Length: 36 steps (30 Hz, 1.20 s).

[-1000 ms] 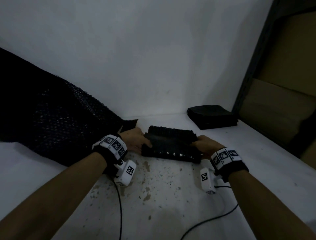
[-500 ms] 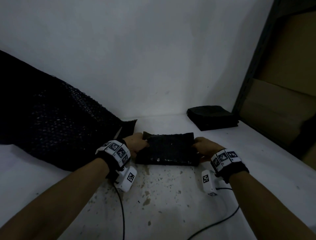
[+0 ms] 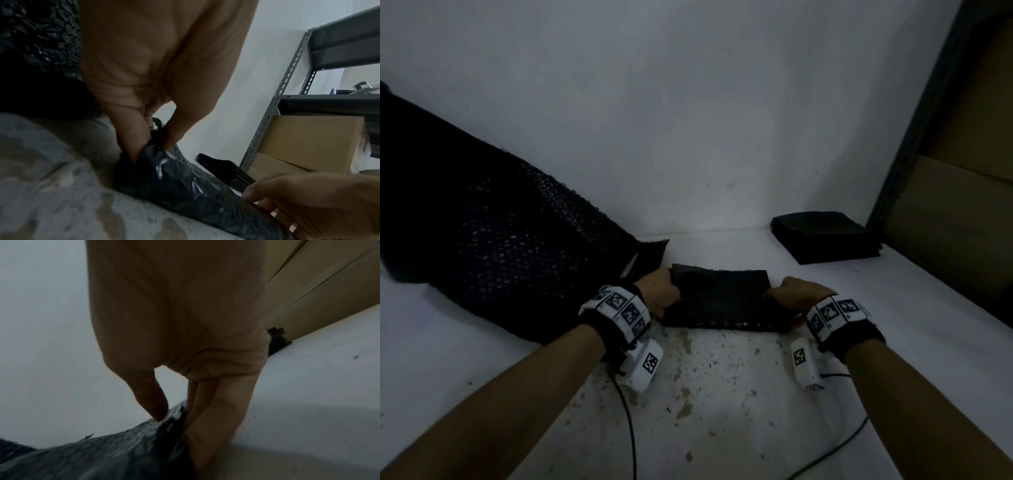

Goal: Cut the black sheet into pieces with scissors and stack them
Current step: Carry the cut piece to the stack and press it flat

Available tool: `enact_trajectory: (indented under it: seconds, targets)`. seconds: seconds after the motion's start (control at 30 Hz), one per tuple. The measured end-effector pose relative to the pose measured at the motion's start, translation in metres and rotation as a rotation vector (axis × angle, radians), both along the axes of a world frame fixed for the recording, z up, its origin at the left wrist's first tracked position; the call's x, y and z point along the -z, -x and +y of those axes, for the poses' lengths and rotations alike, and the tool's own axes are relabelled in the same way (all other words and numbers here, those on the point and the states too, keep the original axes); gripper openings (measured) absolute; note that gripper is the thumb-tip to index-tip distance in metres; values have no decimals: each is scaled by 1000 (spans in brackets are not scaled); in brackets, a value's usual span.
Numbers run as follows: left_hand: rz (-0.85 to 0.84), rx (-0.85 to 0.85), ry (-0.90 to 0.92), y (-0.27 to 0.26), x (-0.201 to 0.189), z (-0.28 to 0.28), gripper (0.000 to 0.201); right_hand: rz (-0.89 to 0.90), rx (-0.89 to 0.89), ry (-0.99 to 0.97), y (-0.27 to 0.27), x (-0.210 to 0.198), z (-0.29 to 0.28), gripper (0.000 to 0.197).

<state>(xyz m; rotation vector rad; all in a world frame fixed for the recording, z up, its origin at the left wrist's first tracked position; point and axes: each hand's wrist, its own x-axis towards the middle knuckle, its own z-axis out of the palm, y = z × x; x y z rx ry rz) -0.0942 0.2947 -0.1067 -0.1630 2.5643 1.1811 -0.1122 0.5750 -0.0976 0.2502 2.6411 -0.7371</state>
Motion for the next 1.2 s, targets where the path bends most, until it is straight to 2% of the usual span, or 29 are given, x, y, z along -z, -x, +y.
enact_trajectory:
  seconds: [0.07, 0.17, 0.27, 0.4, 0.47, 0.53, 0.63, 0.87, 1.0, 1.03, 1.13, 1.2]
  targets:
    - [-17, -3, 14, 13, 11, -4, 38, -7, 2, 8, 0, -2, 1, 43]
    - [-43, -28, -35, 5, 2, -1, 32, 19, -3, 18, 0, -1, 1, 32]
    - [-39, -33, -29, 3, 1, 0, 36, 57, -15, 8, 2, 3, 2, 33]
    - [-39, -63, -42, 3, 0, 1, 30, 148, -29, 2, 0, 3, -2, 27]
    - [-39, -61, -20, 3, -3, 1, 39, 193, -48, -24, 0, 2, -5, 26]
    - [-16, -62, 19, 3, -4, 1, 36, 225, -74, -32, -1, 1, -7, 25]
    - [26, -46, 168, 3, -5, 0, 17, 225, -97, -43, 0, 1, -9, 25]
    - [53, 50, 443, 4, -8, -2, 37, 181, -144, -103, -6, -2, -16, 31]
    - [63, 65, 449, 6, -6, -2, 30, 207, -210, -149, -9, -3, -19, 36]
    - [68, 63, 452, 6, -7, -2, 32, 217, -222, -158, -10, -4, -20, 36]
    - [88, 39, 513, 0, -8, 2, 69, 225, -248, -180, -12, -5, -21, 33]
    - [197, 78, 592, -7, -11, 8, 76, 210, -254, -178, -13, -8, -22, 34]
